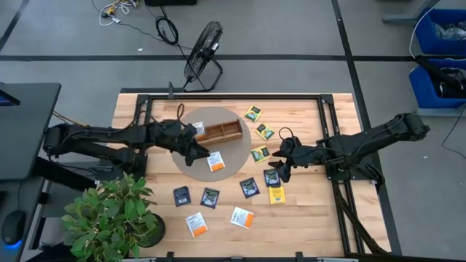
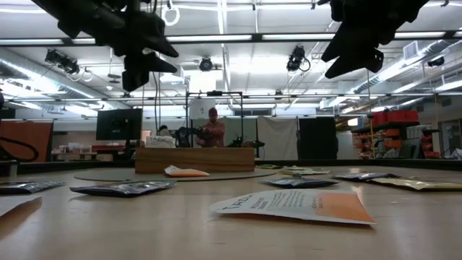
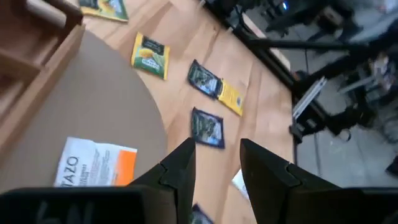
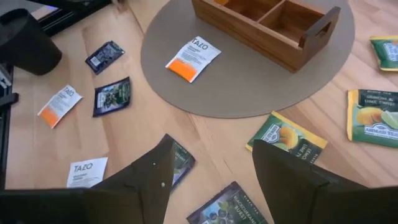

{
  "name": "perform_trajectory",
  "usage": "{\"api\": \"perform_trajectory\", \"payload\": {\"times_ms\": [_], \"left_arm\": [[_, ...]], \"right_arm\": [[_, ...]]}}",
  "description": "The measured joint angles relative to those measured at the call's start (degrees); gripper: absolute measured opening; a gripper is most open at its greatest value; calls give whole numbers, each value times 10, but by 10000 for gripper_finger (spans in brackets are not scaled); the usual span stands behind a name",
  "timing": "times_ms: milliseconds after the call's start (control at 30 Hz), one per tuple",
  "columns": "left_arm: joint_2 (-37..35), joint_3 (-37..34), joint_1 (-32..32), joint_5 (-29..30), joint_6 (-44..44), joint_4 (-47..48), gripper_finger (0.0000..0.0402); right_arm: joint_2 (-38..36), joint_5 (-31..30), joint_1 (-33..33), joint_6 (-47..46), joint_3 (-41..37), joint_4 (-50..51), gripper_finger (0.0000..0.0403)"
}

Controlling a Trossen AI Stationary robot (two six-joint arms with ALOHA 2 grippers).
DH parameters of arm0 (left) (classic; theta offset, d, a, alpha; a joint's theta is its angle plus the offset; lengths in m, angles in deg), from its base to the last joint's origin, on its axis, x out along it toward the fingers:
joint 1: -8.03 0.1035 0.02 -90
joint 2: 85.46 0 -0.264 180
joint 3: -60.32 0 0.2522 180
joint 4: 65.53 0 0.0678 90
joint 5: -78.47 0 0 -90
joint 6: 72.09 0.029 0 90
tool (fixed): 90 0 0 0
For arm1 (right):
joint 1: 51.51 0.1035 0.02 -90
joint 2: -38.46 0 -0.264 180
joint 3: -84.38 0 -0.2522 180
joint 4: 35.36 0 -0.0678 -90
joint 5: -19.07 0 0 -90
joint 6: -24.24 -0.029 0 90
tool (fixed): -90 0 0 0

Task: Pick & Place Tea
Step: Put the white tea bag into the left section of the wooden organizer

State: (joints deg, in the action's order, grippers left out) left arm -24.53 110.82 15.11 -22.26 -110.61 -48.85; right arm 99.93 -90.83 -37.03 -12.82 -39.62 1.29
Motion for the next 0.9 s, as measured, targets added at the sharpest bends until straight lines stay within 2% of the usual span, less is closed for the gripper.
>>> {"api": "perform_trajectory", "payload": {"times_ms": [233,400,700,900], "left_arm": [[67,0,-2,-39,-47,5,131],[130,0,-1,6,-96,4,131],[212,0,16,-2,-75,-11,131],[219,0,41,4,-65,-32,131]], "right_arm": [[0,-6,0,0,0,2,224],[0,-6,0,0,0,3,224],[0,-6,0,0,0,4,224],[0,0,0,0,0,3,224]]}}
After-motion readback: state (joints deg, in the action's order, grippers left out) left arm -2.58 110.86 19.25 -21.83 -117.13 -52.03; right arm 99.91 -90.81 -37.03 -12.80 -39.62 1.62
